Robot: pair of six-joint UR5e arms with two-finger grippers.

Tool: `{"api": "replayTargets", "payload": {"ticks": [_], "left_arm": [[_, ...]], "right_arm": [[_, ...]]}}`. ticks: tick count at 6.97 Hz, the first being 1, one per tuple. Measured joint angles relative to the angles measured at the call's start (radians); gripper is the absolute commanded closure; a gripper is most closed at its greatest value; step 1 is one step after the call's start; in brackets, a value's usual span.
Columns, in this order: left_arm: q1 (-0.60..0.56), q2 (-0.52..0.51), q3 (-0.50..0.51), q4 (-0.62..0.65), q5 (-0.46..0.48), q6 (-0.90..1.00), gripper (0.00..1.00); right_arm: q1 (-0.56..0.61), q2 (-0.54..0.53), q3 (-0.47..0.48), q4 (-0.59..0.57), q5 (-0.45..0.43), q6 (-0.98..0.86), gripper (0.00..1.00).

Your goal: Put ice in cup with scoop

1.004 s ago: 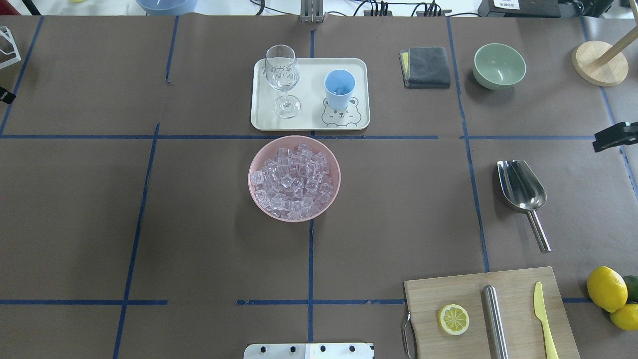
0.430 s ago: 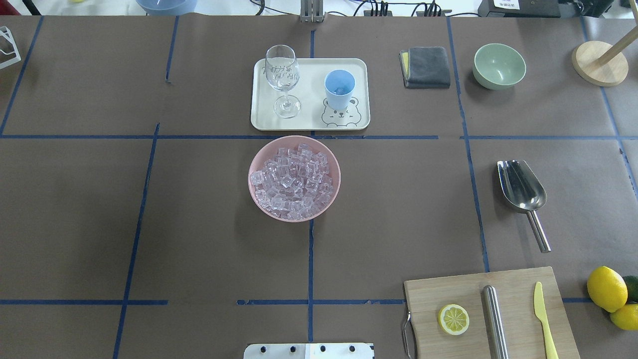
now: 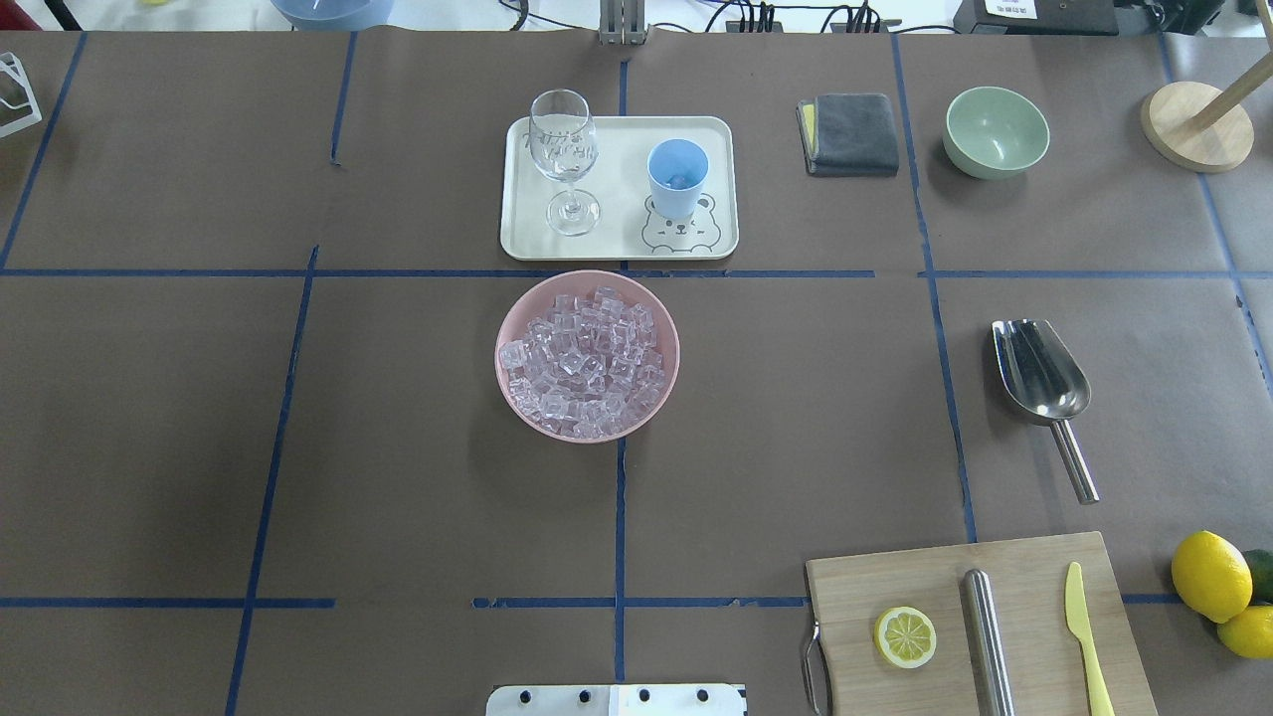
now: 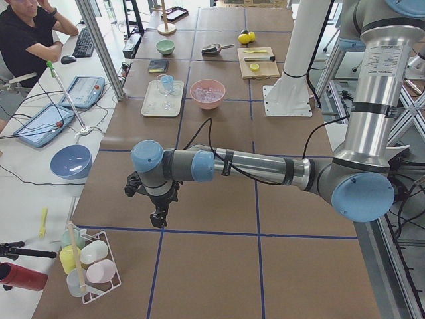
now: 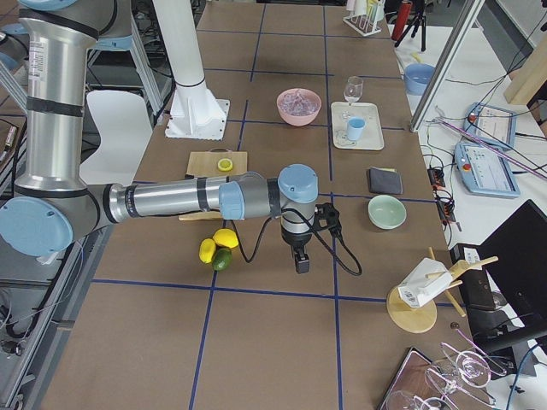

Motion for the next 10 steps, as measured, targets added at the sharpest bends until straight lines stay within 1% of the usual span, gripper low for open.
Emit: {"api": "replayTargets", "payload": {"ticks": [2, 4, 5, 7, 10], "left_arm": [[-0.007, 0.010, 0.002, 0.031, -0.015, -0.069, 0.00], [-0.007, 0.044, 0.013, -0.007, -0.018, -0.087, 0.00], [-0.007, 0.057, 0.019, -0.041, -0.018, -0.087, 0.00], [-0.007, 0.064, 0.022, -0.072, -0.018, -0.087, 0.00], [-0.007, 0.065, 0.020, -0.076, -0.017, -0.087, 0.00]], "right_arm": [[0.004, -0.008, -0.005, 0.004, 0.003, -0.005, 0.00], [0.009, -0.009, -0.033, 0.004, 0.008, 0.002, 0.00], [0.020, -0.009, -0.043, 0.002, 0.025, 0.002, 0.00], [0.047, -0.009, -0.067, -0.002, 0.085, 0.001, 0.00], [0.065, -0.010, -0.084, -0.006, 0.111, 0.007, 0.00]]}}
